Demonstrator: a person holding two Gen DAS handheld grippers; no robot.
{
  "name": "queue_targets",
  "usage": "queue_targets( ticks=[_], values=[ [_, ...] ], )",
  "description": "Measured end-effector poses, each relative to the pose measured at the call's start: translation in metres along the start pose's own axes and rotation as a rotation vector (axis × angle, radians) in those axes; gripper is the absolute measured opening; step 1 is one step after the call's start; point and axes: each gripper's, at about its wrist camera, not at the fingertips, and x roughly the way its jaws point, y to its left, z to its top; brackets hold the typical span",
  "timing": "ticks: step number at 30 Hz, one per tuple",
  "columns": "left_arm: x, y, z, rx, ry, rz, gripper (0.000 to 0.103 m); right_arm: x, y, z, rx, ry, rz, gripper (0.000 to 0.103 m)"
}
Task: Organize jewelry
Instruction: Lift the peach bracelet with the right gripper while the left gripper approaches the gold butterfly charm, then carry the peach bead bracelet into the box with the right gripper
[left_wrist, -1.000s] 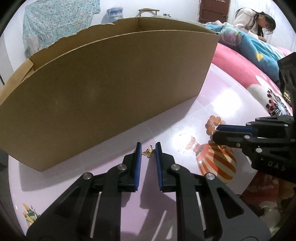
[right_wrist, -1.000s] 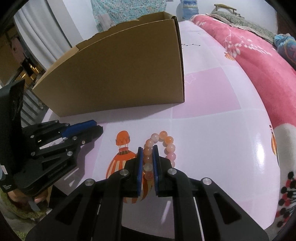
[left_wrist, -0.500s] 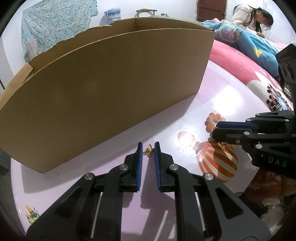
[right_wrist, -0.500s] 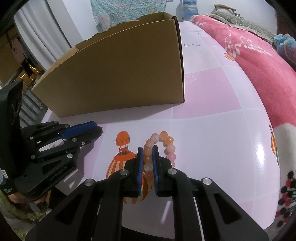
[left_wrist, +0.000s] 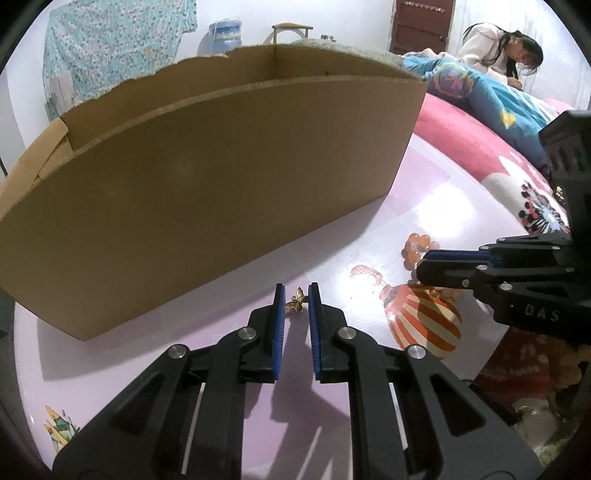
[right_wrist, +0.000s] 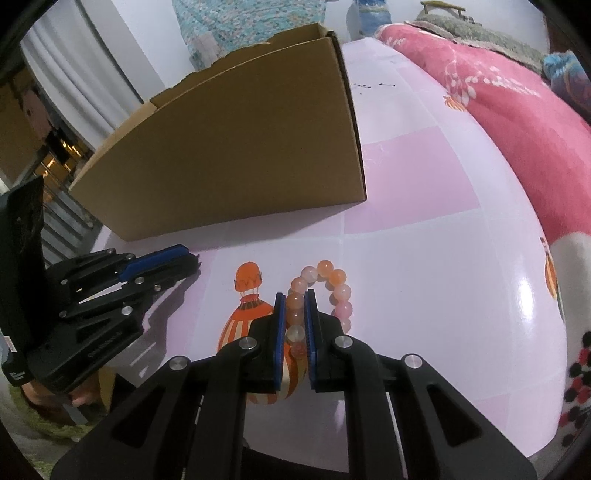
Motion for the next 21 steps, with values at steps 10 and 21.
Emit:
queue_targets(
  ticks=[10,21],
  values=[
    [-0.057,0.000,0.012,0.016,-0.101,-0.032,0.011,-0.040,-0.022,0.013,0.125,-0.100,0.196,0.010],
    [-0.127,0.018,0.060,0.021,-0.275,-0.078,0.011,-0.109,-0.008,0.067,0.103,-0.277,0.366,0.010]
  ],
)
